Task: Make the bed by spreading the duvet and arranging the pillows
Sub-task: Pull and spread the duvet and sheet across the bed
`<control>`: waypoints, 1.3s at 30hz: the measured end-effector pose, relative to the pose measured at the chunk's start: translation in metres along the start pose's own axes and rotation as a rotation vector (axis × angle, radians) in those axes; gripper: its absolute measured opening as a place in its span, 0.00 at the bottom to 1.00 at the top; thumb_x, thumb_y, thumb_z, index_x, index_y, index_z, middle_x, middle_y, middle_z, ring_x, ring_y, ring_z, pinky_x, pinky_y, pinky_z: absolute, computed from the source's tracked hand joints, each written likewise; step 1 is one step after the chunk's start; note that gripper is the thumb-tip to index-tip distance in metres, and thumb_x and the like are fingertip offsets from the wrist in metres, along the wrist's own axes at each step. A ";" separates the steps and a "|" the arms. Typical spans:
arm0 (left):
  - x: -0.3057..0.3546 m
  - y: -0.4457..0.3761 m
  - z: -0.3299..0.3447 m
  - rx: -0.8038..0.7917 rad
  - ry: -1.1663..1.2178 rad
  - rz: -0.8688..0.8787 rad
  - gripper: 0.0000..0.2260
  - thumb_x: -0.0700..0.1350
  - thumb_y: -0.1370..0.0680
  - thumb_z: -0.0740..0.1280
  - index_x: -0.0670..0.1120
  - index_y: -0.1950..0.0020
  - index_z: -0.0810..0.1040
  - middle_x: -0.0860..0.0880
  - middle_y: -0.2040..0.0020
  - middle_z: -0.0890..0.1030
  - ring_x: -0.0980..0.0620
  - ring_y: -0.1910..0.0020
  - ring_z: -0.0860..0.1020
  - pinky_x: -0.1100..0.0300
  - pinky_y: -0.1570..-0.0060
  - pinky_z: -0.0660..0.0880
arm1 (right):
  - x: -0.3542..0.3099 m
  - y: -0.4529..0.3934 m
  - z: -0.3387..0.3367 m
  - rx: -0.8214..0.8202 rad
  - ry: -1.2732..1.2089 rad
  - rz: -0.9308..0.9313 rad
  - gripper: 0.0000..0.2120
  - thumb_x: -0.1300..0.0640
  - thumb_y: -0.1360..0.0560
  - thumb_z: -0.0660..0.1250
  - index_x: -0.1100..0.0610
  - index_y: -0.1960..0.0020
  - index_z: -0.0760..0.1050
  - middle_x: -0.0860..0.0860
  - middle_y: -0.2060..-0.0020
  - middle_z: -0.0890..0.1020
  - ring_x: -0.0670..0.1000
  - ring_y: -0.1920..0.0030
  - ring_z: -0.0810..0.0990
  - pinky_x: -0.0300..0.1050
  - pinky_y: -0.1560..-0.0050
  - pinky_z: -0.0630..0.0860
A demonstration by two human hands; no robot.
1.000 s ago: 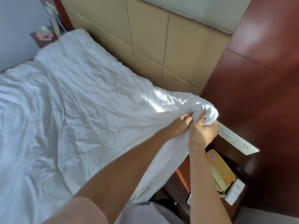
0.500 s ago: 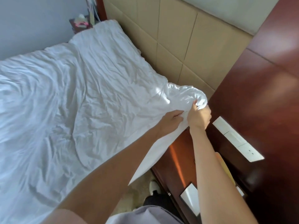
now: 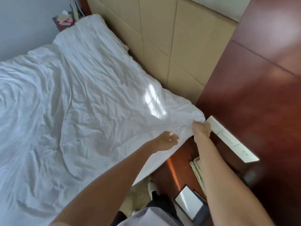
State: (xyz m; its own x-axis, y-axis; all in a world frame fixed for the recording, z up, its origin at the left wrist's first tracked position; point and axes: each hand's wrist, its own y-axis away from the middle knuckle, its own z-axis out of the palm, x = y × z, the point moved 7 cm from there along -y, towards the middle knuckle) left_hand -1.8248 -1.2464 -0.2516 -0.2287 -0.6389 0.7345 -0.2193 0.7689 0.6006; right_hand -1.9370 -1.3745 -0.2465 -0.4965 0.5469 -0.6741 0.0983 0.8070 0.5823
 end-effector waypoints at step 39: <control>-0.139 0.033 -0.248 0.954 1.936 -0.120 0.10 0.47 0.19 0.66 0.45 0.40 0.77 0.48 0.55 0.79 0.51 0.58 0.78 0.59 0.60 0.76 | -0.172 0.028 0.166 -0.236 -0.562 -0.073 0.12 0.55 0.19 0.60 0.52 0.62 0.72 0.50 0.62 0.80 0.55 0.54 0.83 0.51 0.50 0.82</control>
State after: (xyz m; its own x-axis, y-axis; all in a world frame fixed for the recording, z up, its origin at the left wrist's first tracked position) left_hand -1.5653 -1.1261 -0.2555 0.6749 0.6183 0.4027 -0.5773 0.1026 0.8100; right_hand -1.7052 -1.4095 -0.1899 0.0419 0.5778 -0.8151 -0.1441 0.8108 0.5674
